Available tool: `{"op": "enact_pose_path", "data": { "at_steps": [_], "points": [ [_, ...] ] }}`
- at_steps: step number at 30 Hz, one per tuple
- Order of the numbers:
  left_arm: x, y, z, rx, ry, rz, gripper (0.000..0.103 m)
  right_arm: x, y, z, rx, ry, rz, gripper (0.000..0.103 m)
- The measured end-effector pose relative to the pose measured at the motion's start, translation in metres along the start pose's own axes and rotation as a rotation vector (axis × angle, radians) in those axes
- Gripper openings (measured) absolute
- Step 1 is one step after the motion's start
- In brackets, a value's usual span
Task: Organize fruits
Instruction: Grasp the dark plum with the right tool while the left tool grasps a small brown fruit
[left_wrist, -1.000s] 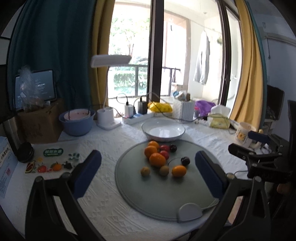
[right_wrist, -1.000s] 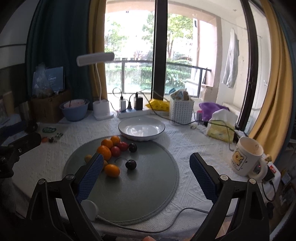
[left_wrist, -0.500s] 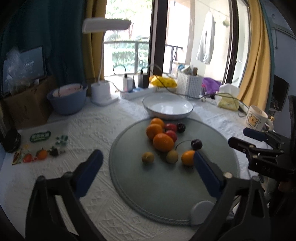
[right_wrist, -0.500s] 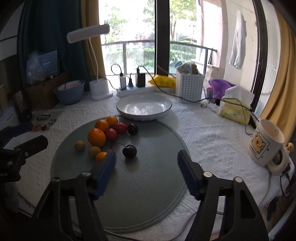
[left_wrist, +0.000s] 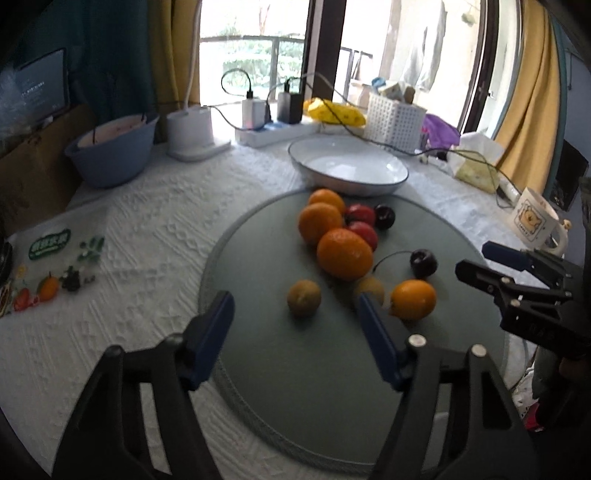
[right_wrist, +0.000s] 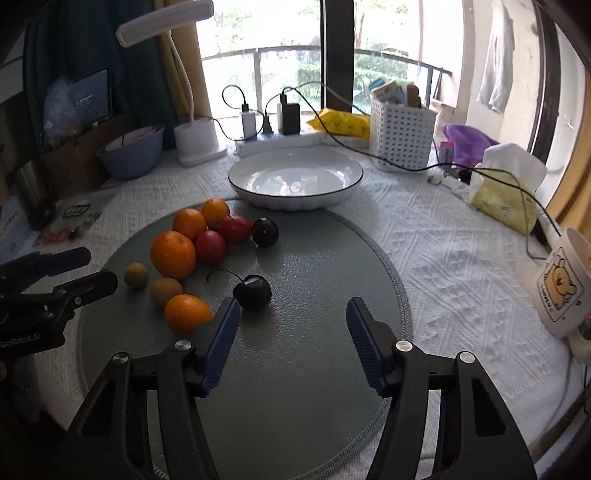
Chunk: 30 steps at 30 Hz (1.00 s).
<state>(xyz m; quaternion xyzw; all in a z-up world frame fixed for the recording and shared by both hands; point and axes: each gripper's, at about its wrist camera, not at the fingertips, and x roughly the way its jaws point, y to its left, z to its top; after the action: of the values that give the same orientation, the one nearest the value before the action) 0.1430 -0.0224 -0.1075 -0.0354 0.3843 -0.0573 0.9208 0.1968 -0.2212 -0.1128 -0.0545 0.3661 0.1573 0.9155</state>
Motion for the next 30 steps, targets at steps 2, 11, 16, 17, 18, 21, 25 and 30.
{"op": "enact_pose_path", "data": {
  "at_steps": [2, 11, 16, 17, 18, 21, 25, 30],
  "points": [
    [0.006, 0.001, 0.001, -0.005, 0.019, 0.001, 0.063, 0.005, -0.001, 0.001, 0.003, 0.011, 0.009, 0.064],
    [0.028, 0.004, 0.006, -0.027, 0.084, -0.012, 0.045, 0.023, 0.0, 0.007, -0.003, 0.056, 0.058, 0.058],
    [0.034, 0.005, 0.008, -0.033, 0.102, -0.028, 0.038, 0.03, 0.002, 0.011, -0.011, 0.067, 0.078, 0.057],
    [0.035, 0.005, 0.008, -0.036, 0.108, -0.034, 0.036, 0.031, 0.003, 0.011, -0.01, 0.07, 0.086, 0.056],
    [0.037, 0.005, 0.009, -0.04, 0.112, -0.04, 0.034, 0.033, 0.003, 0.012, -0.008, 0.076, 0.103, 0.056],
    [0.039, 0.006, 0.011, -0.041, 0.116, -0.052, 0.028, 0.037, 0.007, 0.014, -0.017, 0.087, 0.124, 0.051],
    [0.041, 0.005, 0.013, -0.044, 0.122, -0.062, 0.025, 0.045, 0.009, 0.016, -0.014, 0.115, 0.155, 0.041],
    [0.039, 0.005, 0.012, -0.05, 0.122, -0.067, 0.025, 0.048, 0.011, 0.018, -0.018, 0.119, 0.173, 0.031]
  ]
}}
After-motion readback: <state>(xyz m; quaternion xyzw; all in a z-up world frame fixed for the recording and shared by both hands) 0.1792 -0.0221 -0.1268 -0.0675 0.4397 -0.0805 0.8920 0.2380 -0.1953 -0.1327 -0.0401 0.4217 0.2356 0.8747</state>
